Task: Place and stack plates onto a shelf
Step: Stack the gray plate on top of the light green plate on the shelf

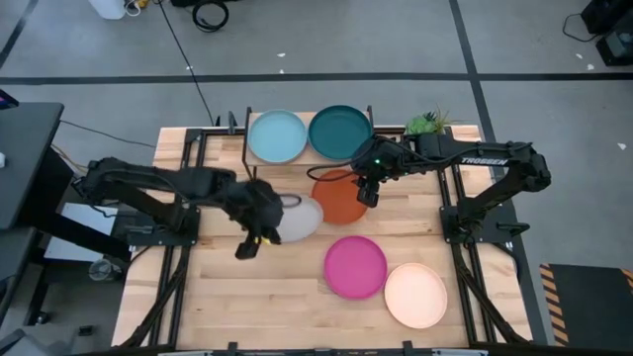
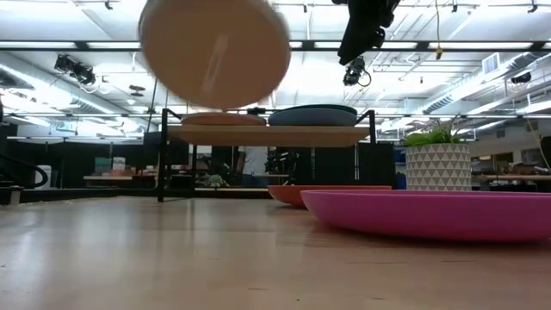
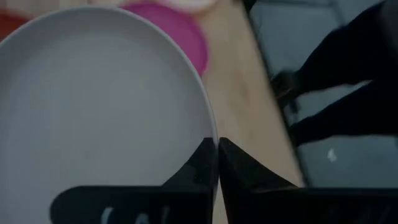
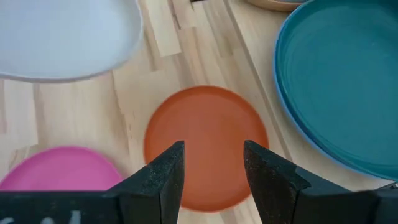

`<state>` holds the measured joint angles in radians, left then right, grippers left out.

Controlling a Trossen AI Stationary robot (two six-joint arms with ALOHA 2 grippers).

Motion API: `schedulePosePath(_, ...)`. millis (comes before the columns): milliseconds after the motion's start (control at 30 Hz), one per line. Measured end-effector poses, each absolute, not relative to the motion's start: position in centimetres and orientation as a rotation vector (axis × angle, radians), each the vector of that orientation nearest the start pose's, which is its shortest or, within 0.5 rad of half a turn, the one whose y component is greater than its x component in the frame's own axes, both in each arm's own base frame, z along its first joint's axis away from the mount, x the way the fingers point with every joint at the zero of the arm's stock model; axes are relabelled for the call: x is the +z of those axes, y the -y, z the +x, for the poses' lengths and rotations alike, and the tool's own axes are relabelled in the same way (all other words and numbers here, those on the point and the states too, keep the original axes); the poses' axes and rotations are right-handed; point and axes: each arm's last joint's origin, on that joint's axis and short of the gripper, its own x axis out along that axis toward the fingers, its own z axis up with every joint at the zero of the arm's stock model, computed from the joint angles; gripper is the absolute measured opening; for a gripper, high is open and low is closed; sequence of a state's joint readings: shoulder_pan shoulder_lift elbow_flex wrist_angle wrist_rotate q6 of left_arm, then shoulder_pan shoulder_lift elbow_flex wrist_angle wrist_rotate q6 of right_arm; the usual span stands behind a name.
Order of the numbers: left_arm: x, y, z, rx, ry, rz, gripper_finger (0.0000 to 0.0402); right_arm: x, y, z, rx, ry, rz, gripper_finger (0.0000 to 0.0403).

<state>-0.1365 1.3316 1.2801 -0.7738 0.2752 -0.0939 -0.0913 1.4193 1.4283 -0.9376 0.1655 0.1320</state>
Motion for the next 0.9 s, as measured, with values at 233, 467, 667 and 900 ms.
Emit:
schedulePosePath(233, 40.1, 1.1, 25.7, -0.345, -0.74, -0.229, 0.0014, 35.4, 3.5, 27.6, -0.314, -0.895, 0.09, 0.017)
schedulePosePath(467, 44.6, -2.9, 24.5, -0.252, -0.575, -0.17, 0.0014, 36.5, 3.5, 26.5, -0.36, -0.851, 0.071, 0.017)
schedulePosePath(667, 44.5, -6.4, 23.6, -0.119, -0.599, -0.081, 0.0014, 37.3, 3.5, 25.7, -0.385, -0.816, 0.065, 0.017)
schedulePosePath(900, 42.4, -10.0, 24.5, 0.032, -0.737, 0.049, 0.0014, 37.4, 3.5, 25.6, -0.388, -0.802, 0.07, 0.017)
